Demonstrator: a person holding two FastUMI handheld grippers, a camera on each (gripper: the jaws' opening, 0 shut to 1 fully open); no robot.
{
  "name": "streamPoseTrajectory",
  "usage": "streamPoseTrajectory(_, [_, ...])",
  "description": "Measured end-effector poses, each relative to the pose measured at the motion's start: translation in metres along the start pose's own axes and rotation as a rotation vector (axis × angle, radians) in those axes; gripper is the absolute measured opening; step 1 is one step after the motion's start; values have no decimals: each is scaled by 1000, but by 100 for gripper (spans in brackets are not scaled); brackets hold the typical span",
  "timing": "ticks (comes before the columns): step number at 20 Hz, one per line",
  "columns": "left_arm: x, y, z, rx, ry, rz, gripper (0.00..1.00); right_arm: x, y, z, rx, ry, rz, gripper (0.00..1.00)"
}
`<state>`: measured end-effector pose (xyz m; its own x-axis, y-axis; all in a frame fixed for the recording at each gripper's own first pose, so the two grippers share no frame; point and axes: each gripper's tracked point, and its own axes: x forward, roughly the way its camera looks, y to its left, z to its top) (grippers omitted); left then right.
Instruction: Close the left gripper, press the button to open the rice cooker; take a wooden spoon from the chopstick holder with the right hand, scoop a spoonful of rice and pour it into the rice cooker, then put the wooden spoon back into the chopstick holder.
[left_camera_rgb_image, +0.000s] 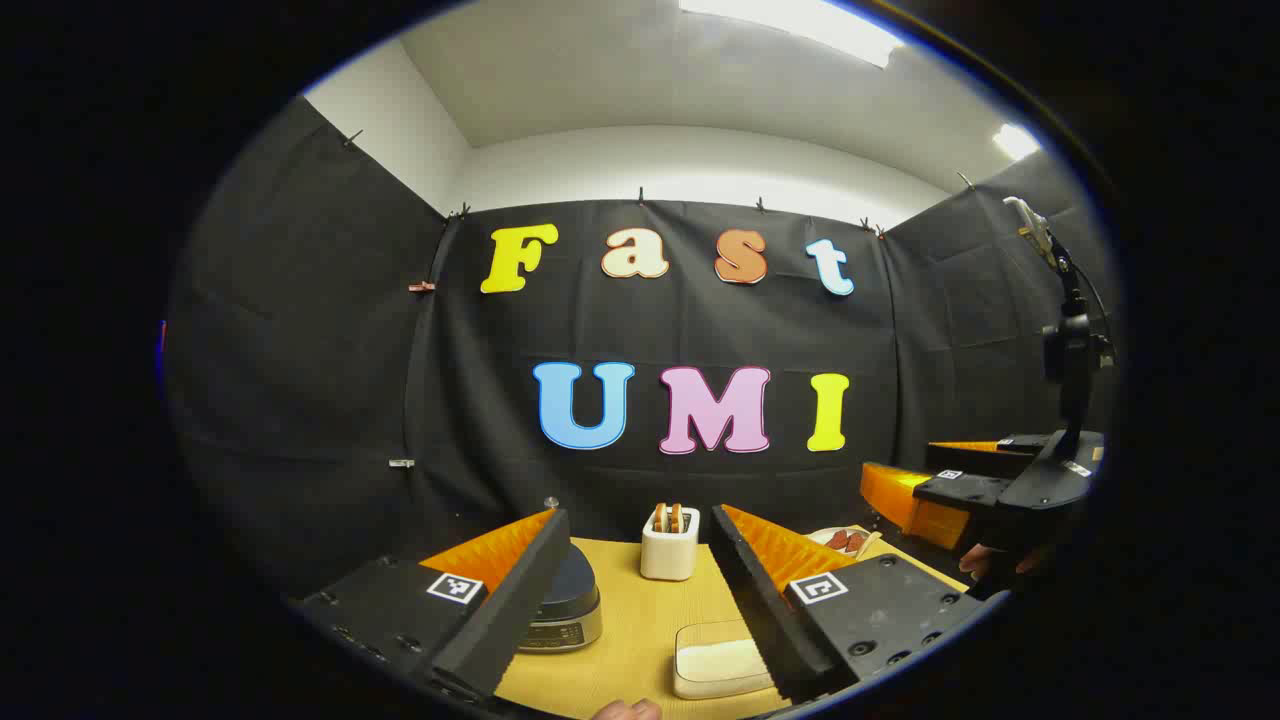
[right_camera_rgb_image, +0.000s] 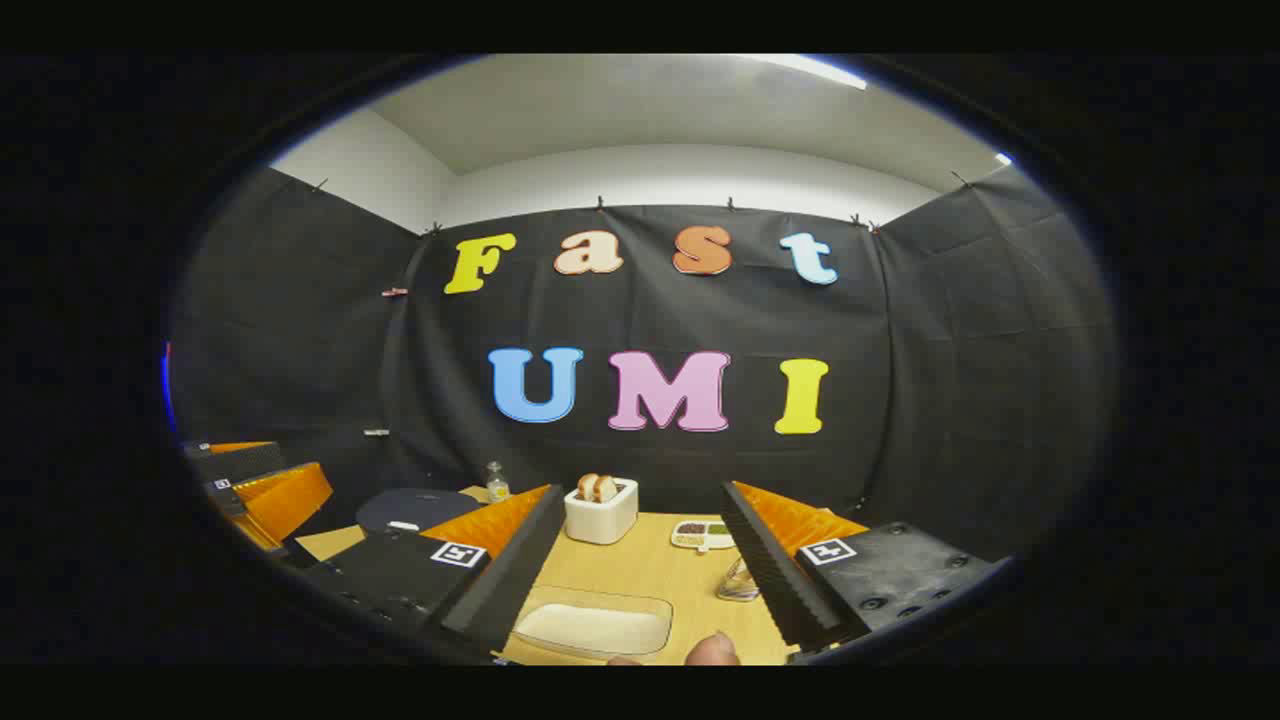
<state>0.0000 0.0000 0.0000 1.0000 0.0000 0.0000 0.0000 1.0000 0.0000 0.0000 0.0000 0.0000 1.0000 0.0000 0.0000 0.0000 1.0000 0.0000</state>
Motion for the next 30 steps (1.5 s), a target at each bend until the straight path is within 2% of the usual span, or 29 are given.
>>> streamPoseTrajectory(3, [1,-2,0,1,1,0,95,0,-2,-3,-6,-2,-7,98])
streamPoseTrajectory(4, [1,-2,0,1,1,-2,99,-1,-4,-2,-9,-1,-10,98])
streamPoseTrajectory(6, [2,-3,1,-1,-2,-5,95,-1,-7,-1,-13,-4,-17,98])
streamPoseTrajectory(17, [4,-3,-2,-4,5,-7,95,1,-16,-1,-19,-2,-40,98])
streamPoseTrajectory(20, [2,1,-1,4,9,-4,95,2,-13,13,15,-45,-36,96])
streamPoseTrajectory(21, [0,3,1,5,3,-1,95,2,-13,20,33,-65,-39,99])
streamPoseTrajectory(23, [-1,7,2,-7,-4,4,95,5,-14,25,-4,-90,-51,95])
streamPoseTrajectory(26, [2,12,-8,-39,10,3,95,6,-8,15,-105,-65,-46,96])
streamPoseTrajectory(30, [16,24,-20,-32,38,12,95,1,-2,0,-110,-14,-26,98])
